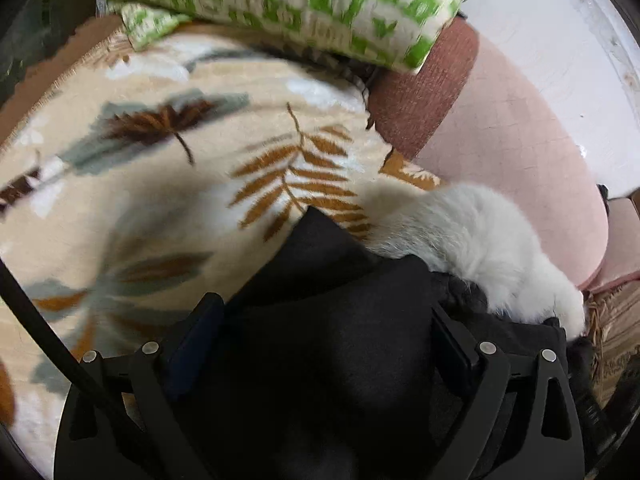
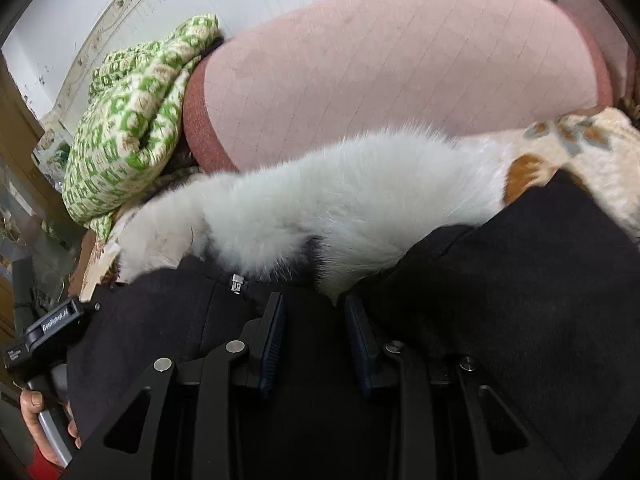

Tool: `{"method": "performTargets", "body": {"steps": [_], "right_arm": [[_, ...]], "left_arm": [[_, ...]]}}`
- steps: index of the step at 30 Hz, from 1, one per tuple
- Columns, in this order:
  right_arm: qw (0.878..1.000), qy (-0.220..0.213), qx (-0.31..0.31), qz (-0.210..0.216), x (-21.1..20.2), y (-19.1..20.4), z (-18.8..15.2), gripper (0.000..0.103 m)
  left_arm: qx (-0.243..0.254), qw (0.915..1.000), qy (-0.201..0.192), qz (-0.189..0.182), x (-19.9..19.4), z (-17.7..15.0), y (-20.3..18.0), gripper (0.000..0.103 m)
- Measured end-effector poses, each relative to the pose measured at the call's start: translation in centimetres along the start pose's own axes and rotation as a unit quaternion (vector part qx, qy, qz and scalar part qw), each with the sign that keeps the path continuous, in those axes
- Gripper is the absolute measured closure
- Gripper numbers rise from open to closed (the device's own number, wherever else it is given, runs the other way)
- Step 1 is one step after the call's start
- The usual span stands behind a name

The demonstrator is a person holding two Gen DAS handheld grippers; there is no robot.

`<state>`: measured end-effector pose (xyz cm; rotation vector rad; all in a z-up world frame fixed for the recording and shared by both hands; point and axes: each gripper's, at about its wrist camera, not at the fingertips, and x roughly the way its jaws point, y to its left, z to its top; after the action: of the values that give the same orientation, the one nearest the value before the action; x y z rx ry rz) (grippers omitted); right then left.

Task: Fold large clothes
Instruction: 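Lay the hem over the fur collar with both grippers and release, then pull both grippers back from the folded black coat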

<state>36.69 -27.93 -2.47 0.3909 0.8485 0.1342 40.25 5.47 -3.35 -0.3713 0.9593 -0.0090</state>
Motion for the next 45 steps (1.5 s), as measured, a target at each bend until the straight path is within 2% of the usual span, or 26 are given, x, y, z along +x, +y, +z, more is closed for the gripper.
{"method": "performTargets", "body": {"steps": [3, 6, 8, 10, 11, 12, 16, 20, 23, 25, 27, 28, 31, 33, 35, 36, 37, 39, 40, 42, 43, 45], "right_arm": [[0.999, -0.039, 0.017, 0.002, -4.2, -1.1, 0.3, 0.070], [0.997, -0.073, 0.001, -0.040, -7.8, -2.1, 0.0, 0.070], [0.995, -0.070, -0.010, -0.069, -8.3, -3.0, -0.6, 0.069], [0.994, -0.044, -0.004, -0.095, -7.0, -4.6, -1.1, 0.070], [0.993, -0.035, 0.005, -0.116, -6.1, -5.8, -1.4, 0.070], [0.992, -0.030, 0.019, -0.118, -5.5, -6.9, -1.5, 0.070], [0.991, -0.022, 0.083, -0.099, -3.8, -9.6, -1.6, 0.070], [0.991, -0.013, 0.096, -0.087, -2.9, -10.3, -1.7, 0.069], [0.992, -0.006, 0.102, -0.077, -3.4, -10.7, -1.6, 0.069], [0.991, -0.012, 0.097, -0.095, -5.2, -10.1, -1.4, 0.067], [0.991, -0.035, 0.082, -0.101, -7.7, -9.0, -1.8, 0.055], [0.991, -0.046, 0.071, -0.105, -9.2, -8.4, -2.2, 0.050], [0.991, -0.070, 0.039, -0.106, -13.5, -6.6, -4.1, 0.044], [0.991, -0.078, 0.020, -0.107, -15.9, -5.6, -5.8, 0.042], [0.991, -0.086, 0.009, -0.103, -18.1, -4.8, -7.9, 0.037], [0.991, -0.091, 0.007, -0.100, -19.3, -4.5, -9.4, 0.034], [0.991, -0.092, 0.009, -0.098, -19.9, -4.3, -10.4, 0.033], [0.992, -0.092, 0.012, -0.090, -21.2, -3.9, -13.0, 0.033], [0.992, -0.093, 0.013, -0.088, -21.5, -3.8, -13.9, 0.033], [0.992, -0.095, 0.013, -0.087, -22.3, -3.0, -16.3, 0.033], [0.992, -0.096, 0.014, -0.085, -22.6, -2.7, -17.1, 0.033], [0.992, -0.099, 0.022, -0.075, -23.3, -2.0, -19.1, 0.033]], "left_arm": [[0.039, 0.9986, -0.034, 0.015, -4.0, -0.7, -0.4, 0.008], [0.063, 0.9957, -0.056, 0.039, -6.4, -1.6, -0.6, 0.008], [0.078, 0.9925, -0.057, 0.074, -6.1, -2.0, -0.5, 0.008], [0.083, 0.9918, -0.028, 0.092, -4.2, -2.3, -0.1, 0.006], [0.069, 0.9942, -0.013, 0.081, -3.3, -2.4, 0.5, 0.006], [0.056, 0.9960, -0.005, 0.070, -2.7, -2.4, 1.1, 0.006], [-0.007, 0.9996, 0.018, 0.019, -0.8, -2.5, 3.5, 0.001], [-0.050, 0.9974, 0.040, -0.033, -0.2, -2.7, 5.2, 0.001], [-0.085, 0.9941, 0.054, -0.042, -1.7, -2.8, 6.2, 0.001], [-0.080, 0.9958, 0.035, -0.028, -4.5, -3.1, 6.1, 0.002], [-0.056, 0.9982, 0.015, -0.015, -7.1, -3.5, 5.8, 0.002], [-0.034, 0.9994, -0.005, -0.002, -9.4, -4.0, 5.5, 0.002], [0.009, 0.9976, -0.059, 0.034, -14.6, -5.8, 5.0, 0.002], [0.034, 0.9909, -0.111, 0.067, -19.1, -8.2, 4.6, 0.002], [0.049, 0.9807, -0.159, 0.103, -22.4, -10.2, 4.2, 0.002], [0.059, 0.9704, -0.193, 0.132, -24.4, -11.7, 3.7, 0.002], [0.064, 0.9635, -0.212, 0.150, -25.6, -12.6, 3.6, 0.002], [0.081, 0.9444, -0.262, 0.182, -28.3, -15.1, 2.8, 0.002], [0.091, 0.9357, -0.284, 0.188, -29.7, -16.5, 2.4, 0.002], [0.103, 0.9266, -0.305, 0.195, -31.5, -18.4, 1.7, 0.002], [0.107, 0.9232, -0.314, 0.194, -32.3, -19.5, 1.2, 0.002], [0.109, 0.9219, -0.322, 0.186, -33.3, -21.0, 0.9, 0.002]]}}
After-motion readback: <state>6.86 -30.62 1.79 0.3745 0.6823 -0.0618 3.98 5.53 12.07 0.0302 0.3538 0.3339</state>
